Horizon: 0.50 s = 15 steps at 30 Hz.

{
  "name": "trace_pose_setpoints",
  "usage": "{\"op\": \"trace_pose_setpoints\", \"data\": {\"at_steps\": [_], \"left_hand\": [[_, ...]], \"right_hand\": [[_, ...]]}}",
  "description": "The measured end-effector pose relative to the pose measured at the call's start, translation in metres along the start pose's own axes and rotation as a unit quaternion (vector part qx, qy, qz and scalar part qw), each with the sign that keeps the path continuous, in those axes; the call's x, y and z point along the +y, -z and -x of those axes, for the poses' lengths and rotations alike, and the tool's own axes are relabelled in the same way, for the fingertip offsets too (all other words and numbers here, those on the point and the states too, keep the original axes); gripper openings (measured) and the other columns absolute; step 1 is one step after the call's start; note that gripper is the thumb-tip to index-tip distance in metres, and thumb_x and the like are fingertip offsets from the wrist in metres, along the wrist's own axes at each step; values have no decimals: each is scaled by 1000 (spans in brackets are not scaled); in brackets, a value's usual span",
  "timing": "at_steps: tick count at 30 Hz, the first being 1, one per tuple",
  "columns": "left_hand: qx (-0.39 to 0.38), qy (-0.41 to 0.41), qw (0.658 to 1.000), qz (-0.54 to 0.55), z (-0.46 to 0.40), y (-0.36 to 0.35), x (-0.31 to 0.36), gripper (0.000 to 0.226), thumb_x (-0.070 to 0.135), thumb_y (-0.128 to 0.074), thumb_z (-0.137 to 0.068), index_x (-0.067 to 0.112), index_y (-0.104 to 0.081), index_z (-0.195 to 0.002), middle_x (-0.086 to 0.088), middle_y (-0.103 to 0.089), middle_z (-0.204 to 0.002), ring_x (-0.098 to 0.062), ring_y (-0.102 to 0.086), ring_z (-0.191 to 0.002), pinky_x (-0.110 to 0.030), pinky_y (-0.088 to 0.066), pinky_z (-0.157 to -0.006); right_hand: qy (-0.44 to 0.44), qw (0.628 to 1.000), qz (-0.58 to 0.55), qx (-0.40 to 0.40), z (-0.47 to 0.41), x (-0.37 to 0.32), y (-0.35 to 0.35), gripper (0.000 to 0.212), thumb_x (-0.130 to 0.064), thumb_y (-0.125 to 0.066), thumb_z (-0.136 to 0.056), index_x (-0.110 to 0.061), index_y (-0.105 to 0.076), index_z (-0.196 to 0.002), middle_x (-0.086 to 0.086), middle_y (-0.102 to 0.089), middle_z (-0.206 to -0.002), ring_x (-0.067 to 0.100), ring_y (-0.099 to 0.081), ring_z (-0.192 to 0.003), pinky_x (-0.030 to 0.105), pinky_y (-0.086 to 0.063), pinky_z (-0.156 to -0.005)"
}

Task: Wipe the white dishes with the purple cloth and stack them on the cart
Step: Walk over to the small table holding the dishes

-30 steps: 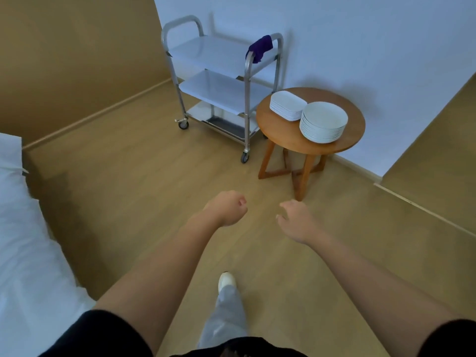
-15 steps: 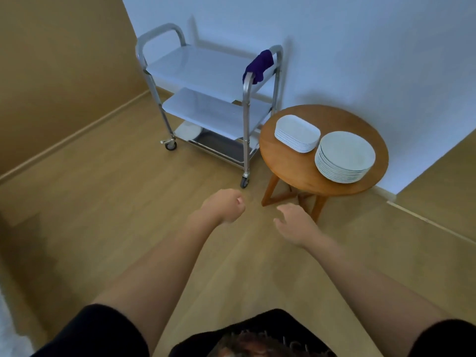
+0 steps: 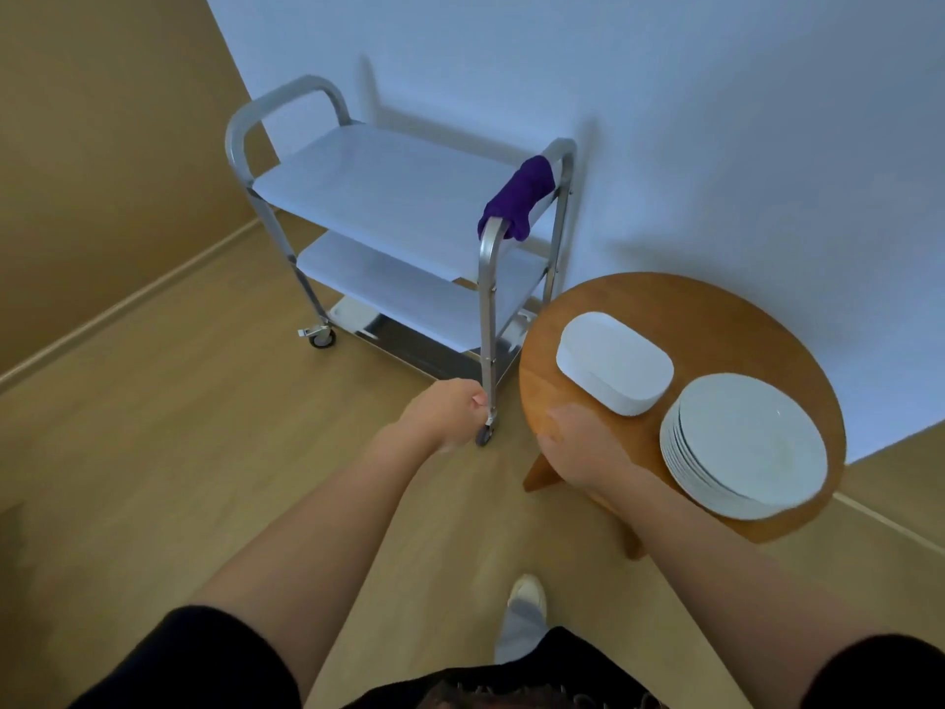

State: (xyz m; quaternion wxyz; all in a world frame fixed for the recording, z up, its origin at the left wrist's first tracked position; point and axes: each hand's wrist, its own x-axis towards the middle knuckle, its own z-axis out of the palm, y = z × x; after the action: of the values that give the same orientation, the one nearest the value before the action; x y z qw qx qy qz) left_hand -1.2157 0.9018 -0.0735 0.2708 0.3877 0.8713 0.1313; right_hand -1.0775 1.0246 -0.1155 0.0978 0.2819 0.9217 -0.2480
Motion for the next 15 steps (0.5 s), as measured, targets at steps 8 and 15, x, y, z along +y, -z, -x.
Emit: {"op": "trace_pose_setpoints", "data": {"at_steps": [8, 15], "left_hand": [[5, 13, 1000, 27, -119, 54, 3, 19, 20, -41, -96, 11, -57, -98, -13, -65, -109, -25, -60, -93, -36, -49, -84], [58, -22, 997, 47, -212, 98, -1, 25, 24, -42, -98, 11, -61, -108, -9, -66, -107, -24, -61, -95, -32, -48, -77]], "right_hand": [[0, 999, -32, 35, -121, 12, 56, 33, -24, -45, -97, -7, -49, -125, 9, -52, -126, 23, -47, -115, 27, -36, -94], [-10, 997, -44, 69, -211, 11, 80, 38, -23, -46, -96, -10, -46, -132, 8, -47, -135, 20, -41, -124, 27, -34, -102]]}}
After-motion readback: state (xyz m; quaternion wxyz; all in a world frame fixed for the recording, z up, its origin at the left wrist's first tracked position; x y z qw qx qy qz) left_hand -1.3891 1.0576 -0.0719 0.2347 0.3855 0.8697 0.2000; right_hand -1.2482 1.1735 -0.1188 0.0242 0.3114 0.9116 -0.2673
